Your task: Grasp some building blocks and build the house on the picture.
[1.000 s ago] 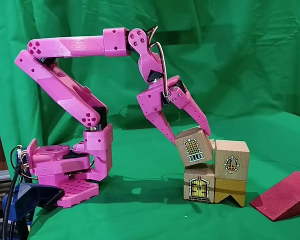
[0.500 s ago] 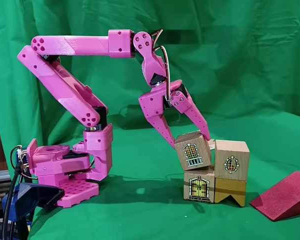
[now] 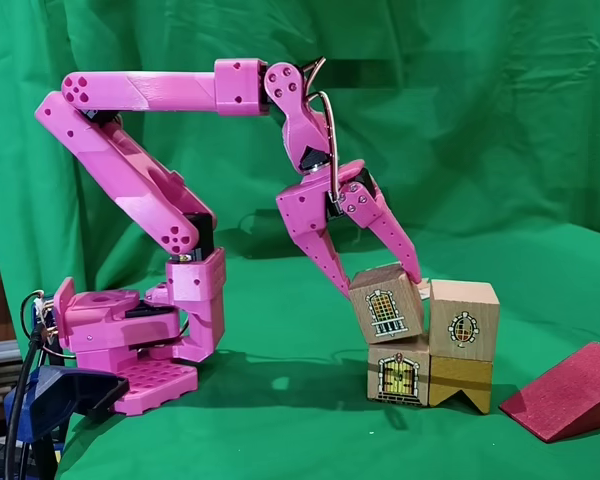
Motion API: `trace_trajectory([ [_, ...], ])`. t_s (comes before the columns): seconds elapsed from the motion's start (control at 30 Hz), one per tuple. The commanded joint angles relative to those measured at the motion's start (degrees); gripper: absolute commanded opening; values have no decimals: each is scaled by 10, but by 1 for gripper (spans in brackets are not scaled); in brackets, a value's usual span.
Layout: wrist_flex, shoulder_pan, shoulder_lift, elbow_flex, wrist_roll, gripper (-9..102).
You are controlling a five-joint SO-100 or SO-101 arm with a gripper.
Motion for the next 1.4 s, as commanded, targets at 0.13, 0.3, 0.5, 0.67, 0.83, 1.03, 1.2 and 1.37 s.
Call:
trace_trajectory([
  [0.13,-8,9,8,-13,-2,11],
  [0.3,-9,9,2,-13,-37,11],
  [0.5,-9,9,1,-4,-76,11],
  [0.67,-9,10,0,-10,-73,11],
  [0.83,-10,10,0,-10,-69,11],
  [1.03,-10,10,0,-9,-75,11],
  [1.2,-10,10,0,-8,-76,11],
  [1.37,-10,10,0,-10,-77,11],
])
